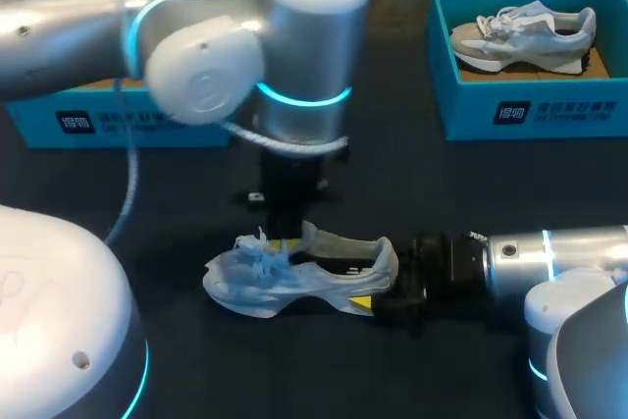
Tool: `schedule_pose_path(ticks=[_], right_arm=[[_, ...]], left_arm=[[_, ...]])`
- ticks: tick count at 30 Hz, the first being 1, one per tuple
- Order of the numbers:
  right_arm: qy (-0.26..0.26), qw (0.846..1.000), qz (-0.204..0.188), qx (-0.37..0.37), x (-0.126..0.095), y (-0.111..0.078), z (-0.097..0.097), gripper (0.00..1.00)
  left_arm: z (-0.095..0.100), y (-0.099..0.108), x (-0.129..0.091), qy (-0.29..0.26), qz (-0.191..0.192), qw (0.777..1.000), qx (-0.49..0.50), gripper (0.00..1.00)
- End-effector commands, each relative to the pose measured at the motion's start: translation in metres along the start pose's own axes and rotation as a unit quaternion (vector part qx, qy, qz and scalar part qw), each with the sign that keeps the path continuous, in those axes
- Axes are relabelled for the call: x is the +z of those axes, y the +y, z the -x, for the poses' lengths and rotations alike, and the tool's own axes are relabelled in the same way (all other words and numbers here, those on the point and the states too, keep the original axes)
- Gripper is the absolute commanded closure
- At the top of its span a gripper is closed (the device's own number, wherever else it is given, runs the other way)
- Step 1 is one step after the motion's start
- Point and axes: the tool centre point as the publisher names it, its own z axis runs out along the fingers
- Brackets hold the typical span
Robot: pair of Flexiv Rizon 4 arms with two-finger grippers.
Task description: Take the shoe out of the shoebox, open the shoe tongue, remove and reinsert the insole, then place the shoe into the shoebox
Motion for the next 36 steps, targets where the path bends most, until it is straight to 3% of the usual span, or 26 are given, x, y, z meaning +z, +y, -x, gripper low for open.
schedule_pose_path(ticks=[1, 5, 11, 20, 21, 24, 29, 31, 36], right_arm=[[-0.001, 1.000, -0.002, 0.000, 0.002, 0.001, 0.000, 1.00], [-0.001, 1.000, -0.002, 0.000, 0.002, 0.001, 0.000, 1.00], [-0.001, 1.000, -0.002, 0.000, 0.002, 0.001, 0.000, 1.00], [-0.001, 1.000, -0.002, 0.000, 0.002, 0.001, 0.000, 1.00], [-0.001, 1.000, -0.002, 0.000, 0.002, 0.001, 0.000, 1.00], [-0.001, 1.000, -0.002, 0.000, 0.002, 0.001, 0.000, 1.00], [-0.001, 1.000, -0.002, 0.000, 0.002, 0.001, 0.000, 1.00], [-0.001, 1.000, -0.002, 0.000, 0.002, 0.001, 0.000, 1.00], [-0.001, 1.000, -0.002, 0.000, 0.002, 0.001, 0.000, 1.00]], left_arm=[[0.051, 0.001, 0.005, 0.154, -0.005, 0.987, -0.049, 1.00], [0.058, -0.001, 0.015, 0.167, 0.003, 0.983, -0.080, 1.00], [0.056, -0.005, 0.042, 0.138, 0.011, 0.984, -0.115, 1.00], [0.054, -0.009, 0.063, 0.117, 0.021, 0.985, -0.126, 1.00], [0.053, -0.011, 0.066, 0.113, 0.023, 0.985, -0.128, 0.95], [0.054, -0.015, 0.069, 0.107, 0.025, 0.985, -0.136, 0.67], [0.061, -0.019, 0.064, 0.097, 0.025, 0.986, -0.136, 0.51], [0.066, -0.019, 0.058, 0.090, 0.021, 0.987, -0.130, 0.38], [0.077, -0.016, 0.026, 0.104, 0.004, 0.990, -0.100, 0.23]])
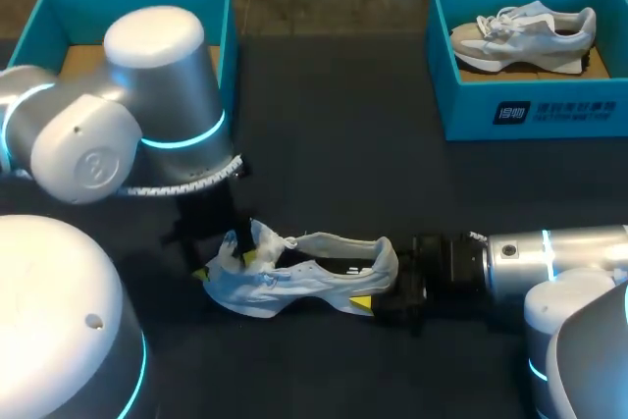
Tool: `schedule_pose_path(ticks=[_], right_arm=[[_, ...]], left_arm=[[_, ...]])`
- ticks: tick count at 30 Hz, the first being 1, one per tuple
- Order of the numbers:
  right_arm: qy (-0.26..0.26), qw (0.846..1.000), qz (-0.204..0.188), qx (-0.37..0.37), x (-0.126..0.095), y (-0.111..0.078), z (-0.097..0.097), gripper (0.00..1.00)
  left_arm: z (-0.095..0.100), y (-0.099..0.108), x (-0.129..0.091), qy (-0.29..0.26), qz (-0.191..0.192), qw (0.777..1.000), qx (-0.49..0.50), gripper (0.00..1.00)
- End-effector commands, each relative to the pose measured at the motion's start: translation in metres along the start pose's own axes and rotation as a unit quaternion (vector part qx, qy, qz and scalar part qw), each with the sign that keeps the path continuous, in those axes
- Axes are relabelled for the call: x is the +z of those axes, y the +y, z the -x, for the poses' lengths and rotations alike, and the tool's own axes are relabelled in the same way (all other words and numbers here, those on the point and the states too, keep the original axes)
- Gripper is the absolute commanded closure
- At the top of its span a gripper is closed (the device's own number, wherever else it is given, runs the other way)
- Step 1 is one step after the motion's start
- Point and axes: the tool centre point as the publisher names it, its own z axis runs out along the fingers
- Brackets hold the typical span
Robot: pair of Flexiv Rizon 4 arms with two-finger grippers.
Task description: Take the shoe out of the shoebox, open the shoe tongue, remove and reinsert the insole, then place the shoe into the shoebox
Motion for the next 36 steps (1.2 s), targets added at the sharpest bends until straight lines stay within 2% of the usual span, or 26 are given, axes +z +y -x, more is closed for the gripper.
schedule_pose_path(ticks=[1, 4, 5, 6, 8, 16, 18, 19, 20, 21, 22, 23, 25, 27, 29, 36], right_arm=[[0.000, 1.000, -0.002, 0.000, 0.002, 0.001, 0.000, 1.00], [0.000, 1.000, -0.002, 0.000, 0.002, 0.001, 0.000, 1.00], [0.000, 1.000, -0.002, 0.000, 0.002, 0.001, 0.000, 1.00], [0.000, 1.000, -0.002, 0.000, 0.002, 0.001, 0.000, 1.00], [0.000, 1.000, -0.002, 0.000, 0.002, 0.001, 0.000, 1.00], [0.000, 1.000, -0.002, 0.000, 0.002, 0.001, 0.000, 1.00], [0.000, 1.000, -0.002, 0.000, 0.002, 0.001, 0.000, 1.00], [0.000, 1.000, -0.002, 0.000, 0.002, 0.001, 0.000, 1.00], [0.000, 1.000, -0.002, 0.000, 0.002, 0.001, 0.000, 1.00], [0.000, 1.000, -0.002, 0.000, 0.002, 0.001, 0.000, 1.00], [0.000, 1.000, -0.002, 0.000, 0.002, 0.001, 0.000, 1.00], [0.000, 1.000, -0.002, 0.000, 0.002, 0.001, 0.000, 1.00], [0.000, 1.000, -0.002, 0.000, 0.002, 0.001, 0.000, 1.00], [0.000, 1.000, -0.002, 0.000, 0.002, 0.001, 0.000, 1.00], [0.000, 1.000, -0.002, 0.000, 0.002, 0.001, 0.000, 1.00], [0.000, 1.000, -0.002, 0.000, 0.002, 0.001, 0.000, 1.00]], left_arm=[[0.007, 0.006, -0.039, 0.017, -0.012, 1.000, 0.021, 0.22], [0.003, 0.010, -0.059, 0.030, -0.026, 0.998, 0.045, 0.23], [0.003, 0.010, -0.059, 0.030, -0.026, 0.998, 0.045, 0.23], [-0.002, 0.015, -0.075, 0.039, -0.029, 0.996, 0.073, 0.25], [-0.009, 0.019, -0.086, 0.042, -0.032, 0.993, 0.101, 0.29], [-0.034, 0.036, -0.121, 0.031, -0.063, 0.975, 0.211, 0.28], [-0.040, 0.041, -0.128, 0.033, -0.071, 0.967, 0.241, 0.33], [-0.042, 0.043, -0.130, 0.031, -0.071, 0.963, 0.257, 0.38], [-0.046, 0.046, -0.133, 0.035, -0.076, 0.956, 0.281, 0.51], [-0.049, 0.049, -0.135, 0.032, -0.078, 0.948, 0.307, 0.58], [-0.053, 0.051, -0.135, 0.033, -0.078, 0.941, 0.326, 0.74], [-0.056, 0.052, -0.135, 0.031, -0.075, 0.934, 0.348, 1.00], [-0.062, 0.054, -0.136, 0.031, -0.067, 0.917, 0.392, 1.00], [-0.066, 0.058, -0.137, 0.029, -0.049, 0.884, 0.465, 1.00], [-0.061, 0.059, -0.142, 0.025, -0.003, 0.811, 0.585, 1.00], [-0.061, 0.059, -0.142, 0.025, -0.003, 0.811, 0.585, 1.00]])
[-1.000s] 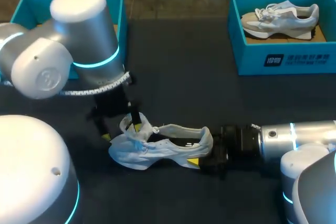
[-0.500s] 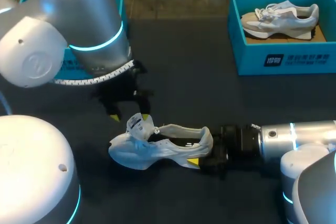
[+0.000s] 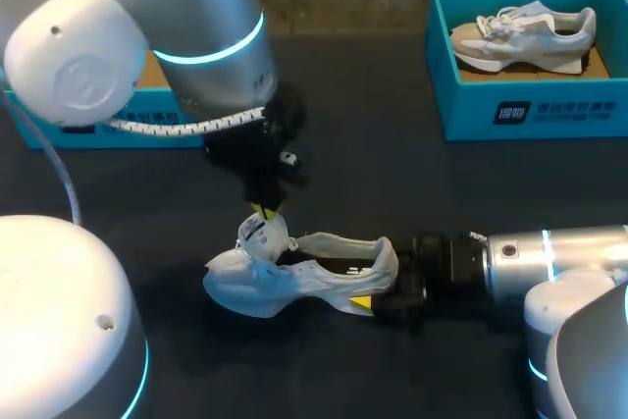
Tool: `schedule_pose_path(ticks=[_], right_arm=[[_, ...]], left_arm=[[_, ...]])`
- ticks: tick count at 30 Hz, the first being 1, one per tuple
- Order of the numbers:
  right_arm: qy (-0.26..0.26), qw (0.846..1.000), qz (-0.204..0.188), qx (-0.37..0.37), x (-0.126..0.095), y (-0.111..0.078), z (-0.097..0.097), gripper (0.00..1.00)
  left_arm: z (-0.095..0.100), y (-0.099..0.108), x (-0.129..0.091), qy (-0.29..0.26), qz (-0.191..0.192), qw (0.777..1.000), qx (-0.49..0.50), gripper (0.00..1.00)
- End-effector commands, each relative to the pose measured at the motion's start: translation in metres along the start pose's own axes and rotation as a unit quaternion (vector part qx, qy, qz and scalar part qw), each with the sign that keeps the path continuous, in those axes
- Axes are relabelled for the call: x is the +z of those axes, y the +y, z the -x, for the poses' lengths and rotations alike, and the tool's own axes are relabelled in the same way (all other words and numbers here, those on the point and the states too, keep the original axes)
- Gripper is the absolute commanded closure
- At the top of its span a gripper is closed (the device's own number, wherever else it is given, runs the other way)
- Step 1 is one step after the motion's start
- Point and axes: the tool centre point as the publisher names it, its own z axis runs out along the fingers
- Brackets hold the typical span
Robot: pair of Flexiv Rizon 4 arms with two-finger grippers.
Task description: Take the shoe out of the shoebox, open the shoe tongue, remove and reinsert the insole, then place the shoe into the shoebox
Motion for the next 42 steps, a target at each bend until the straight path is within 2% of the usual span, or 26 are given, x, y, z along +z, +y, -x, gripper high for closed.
schedule_pose_path(ticks=[1, 5, 6, 8, 9, 10, 11, 12, 20, 23, 25, 28, 31, 33, 42], right_arm=[[0.000, 1.000, -0.002, 0.000, 0.001, 0.001, 0.000, 1.00], [0.000, 1.000, -0.002, 0.000, 0.001, 0.001, 0.000, 1.00], [0.000, 1.000, -0.002, 0.000, 0.001, 0.001, 0.000, 1.00], [0.000, 1.000, -0.002, 0.000, 0.001, 0.001, 0.000, 1.00], [0.000, 1.000, -0.002, 0.000, 0.001, 0.001, 0.000, 1.00], [0.000, 1.000, -0.002, 0.000, 0.001, 0.001, 0.000, 1.00], [0.000, 1.000, -0.002, 0.000, 0.001, 0.001, 0.000, 1.00], [0.000, 1.000, -0.002, 0.000, 0.001, 0.001, 0.000, 1.00], [0.000, 1.000, -0.002, 0.000, 0.001, 0.001, 0.000, 1.00], [0.000, 1.000, -0.002, 0.000, 0.001, 0.001, 0.000, 1.00], [0.000, 1.000, -0.002, 0.000, 0.001, 0.001, 0.000, 1.00], [0.000, 1.000, -0.002, 0.000, 0.001, 0.001, 0.000, 1.00], [0.000, 1.000, -0.002, 0.000, 0.001, 0.001, 0.000, 1.00], [0.000, 1.000, -0.002, 0.000, 0.001, 0.001, 0.000, 1.00], [0.000, 1.000, -0.002, 0.000, 0.001, 0.001, 0.000, 1.00]], left_arm=[[0.004, -0.007, 0.001, 0.024, 0.041, 0.990, 0.130, 1.00], [0.004, -0.007, 0.001, 0.024, 0.041, 0.990, 0.130, 1.00], [-0.001, -0.006, 0.004, 0.009, 0.029, 0.981, 0.190, 1.00], [-0.006, -0.004, 0.004, 0.028, 0.014, 0.958, 0.285, 1.00], [-0.007, -0.002, 0.004, 0.056, 0.011, 0.934, 0.354, 1.00], [-0.007, -0.001, 0.005, 0.087, 0.028, 0.892, 0.443, 1.00], [-0.006, -0.003, 0.008, 0.075, 0.044, 0.868, 0.490, 1.00], [-0.005, -0.007, 0.010, 0.049, 0.046, 0.874, 0.481, 1.00], [-0.005, -0.007, 0.010, 0.049, 0.046, 0.874, 0.481, 1.00], [-0.010, -0.012, 0.017, 0.058, 0.041, 0.835, 0.546, 1.00], [-0.014, -0.017, 0.023, 0.053, 0.046, 0.821, 0.567, 1.00], [-0.021, -0.019, 0.030, 0.053, 0.037, 0.788, 0.612, 1.00], [-0.025, -0.023, 0.037, 0.049, 0.029, 0.777, 0.626, 1.00], [-0.022, -0.025, 0.040, 0.035, 0.041, 0.783, 0.620, 1.00], [-0.022, -0.025, 0.040, 0.035, 0.041, 0.783, 0.620, 1.00]])
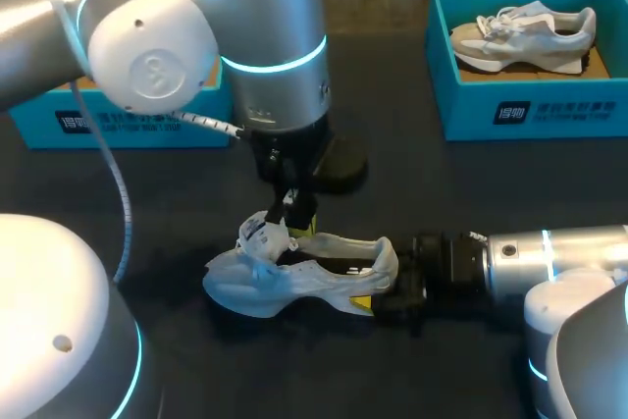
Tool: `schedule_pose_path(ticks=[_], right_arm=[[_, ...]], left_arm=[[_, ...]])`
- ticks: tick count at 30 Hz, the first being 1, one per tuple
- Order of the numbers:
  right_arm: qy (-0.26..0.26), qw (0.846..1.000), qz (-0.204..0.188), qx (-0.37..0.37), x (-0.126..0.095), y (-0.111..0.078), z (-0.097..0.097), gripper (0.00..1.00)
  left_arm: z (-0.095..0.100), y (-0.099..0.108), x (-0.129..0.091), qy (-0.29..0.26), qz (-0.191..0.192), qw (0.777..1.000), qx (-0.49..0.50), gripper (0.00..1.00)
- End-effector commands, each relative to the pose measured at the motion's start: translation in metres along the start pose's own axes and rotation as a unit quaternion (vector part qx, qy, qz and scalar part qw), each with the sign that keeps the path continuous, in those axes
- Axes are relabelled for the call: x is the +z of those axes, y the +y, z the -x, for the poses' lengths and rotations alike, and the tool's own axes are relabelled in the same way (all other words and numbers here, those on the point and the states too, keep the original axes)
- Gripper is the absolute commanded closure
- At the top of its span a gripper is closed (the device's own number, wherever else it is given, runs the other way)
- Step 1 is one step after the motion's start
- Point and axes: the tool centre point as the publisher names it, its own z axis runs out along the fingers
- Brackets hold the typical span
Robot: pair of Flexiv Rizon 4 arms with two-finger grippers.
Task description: Take the shoe out of the shoebox, open the shoe tongue, remove and reinsert the insole, then place the shoe into the shoebox
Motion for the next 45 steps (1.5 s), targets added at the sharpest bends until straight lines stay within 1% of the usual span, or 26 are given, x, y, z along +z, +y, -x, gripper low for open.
schedule_pose_path(ticks=[1, 2, 3, 5, 6, 7, 8, 9, 11, 12, 14, 23, 27, 28, 30, 33, 35, 41, 45], right_arm=[[0.000, 1.000, -0.002, 0.000, 0.001, 0.001, 0.000, 1.00], [0.000, 1.000, -0.002, 0.000, 0.001, 0.001, 0.000, 1.00], [0.000, 1.000, -0.002, 0.000, 0.001, 0.001, 0.000, 1.00], [0.000, 1.000, -0.002, 0.000, 0.001, 0.001, 0.000, 1.00], [0.000, 1.000, -0.002, 0.000, 0.001, 0.001, 0.000, 1.00], [0.000, 1.000, -0.002, 0.000, 0.001, 0.001, 0.000, 1.00], [0.000, 1.000, -0.002, 0.000, 0.001, 0.001, 0.000, 1.00], [0.000, 1.000, -0.002, 0.000, 0.001, 0.001, 0.000, 1.00], [0.000, 1.000, -0.002, 0.000, 0.001, 0.001, 0.000, 1.00], [0.000, 1.000, -0.002, 0.000, 0.001, 0.001, 0.000, 1.00], [0.000, 1.000, -0.002, 0.000, 0.001, 0.001, 0.000, 1.00], [0.000, 1.000, -0.002, 0.000, 0.001, 0.001, 0.000, 1.00], [0.000, 1.000, -0.002, 0.000, 0.001, 0.001, 0.000, 1.00], [0.000, 1.000, -0.002, 0.000, 0.001, 0.001, 0.000, 1.00], [0.000, 1.000, -0.002, 0.000, 0.001, 0.001, 0.000, 1.00], [0.000, 1.000, -0.002, 0.000, 0.001, 0.001, 0.000, 1.00], [0.000, 1.000, -0.002, 0.000, 0.001, 0.001, 0.000, 1.00], [0.000, 1.000, -0.002, 0.000, 0.001, 0.001, 0.000, 1.00], [0.000, 1.000, -0.002, 0.000, 0.001, 0.001, 0.000, 1.00]], left_arm=[[0.005, -0.004, 0.007, 0.014, -0.012, 1.000, 0.008, 1.00], [0.012, -0.006, 0.014, 0.015, -0.018, 1.000, -0.008, 1.00], [0.017, -0.008, 0.022, 0.002, -0.021, 1.000, -0.007, 1.00], [0.027, -0.011, 0.036, 0.015, -0.027, 0.999, -0.025, 1.00], [0.030, -0.013, 0.043, 0.020, -0.036, 0.999, -0.020, 1.00], [0.033, -0.015, 0.048, 0.023, -0.036, 0.999, -0.032, 1.00], [0.036, -0.017, 0.055, 0.014, -0.031, 0.999, -0.035, 1.00], [0.037, -0.019, 0.059, 0.015, -0.039, 0.999, -0.030, 1.00], [0.039, -0.022, 0.066, 0.006, -0.041, 0.999, -0.034, 1.00], [0.039, -0.023, 0.069, 0.011, -0.041, 0.998, -0.036, 1.00], [0.038, -0.023, 0.071, 0.009, -0.021, 0.999, -0.041, 1.00], [0.038, -0.023, 0.071, 0.009, -0.021, 0.999, -0.041, 1.00], [0.041, -0.024, 0.087, 0.007, -0.032, 0.999, -0.038, 1.00], [0.042, -0.024, 0.091, -0.001, -0.032, 0.999, -0.043, 1.00], [0.042, -0.024, 0.094, -0.002, -0.034, 0.999, -0.040, 1.00], [0.044, -0.025, 0.101, -0.018, -0.032, 0.999, -0.038, 1.00], [0.046, -0.024, 0.104, -0.015, -0.032, 0.999, -0.039, 1.00], [0.051, -0.025, 0.124, -0.028, -0.003, 0.999, -0.040, 1.00], [0.056, -0.020, 0.136, -0.011, 0.004, 0.998, -0.056, 1.00]])
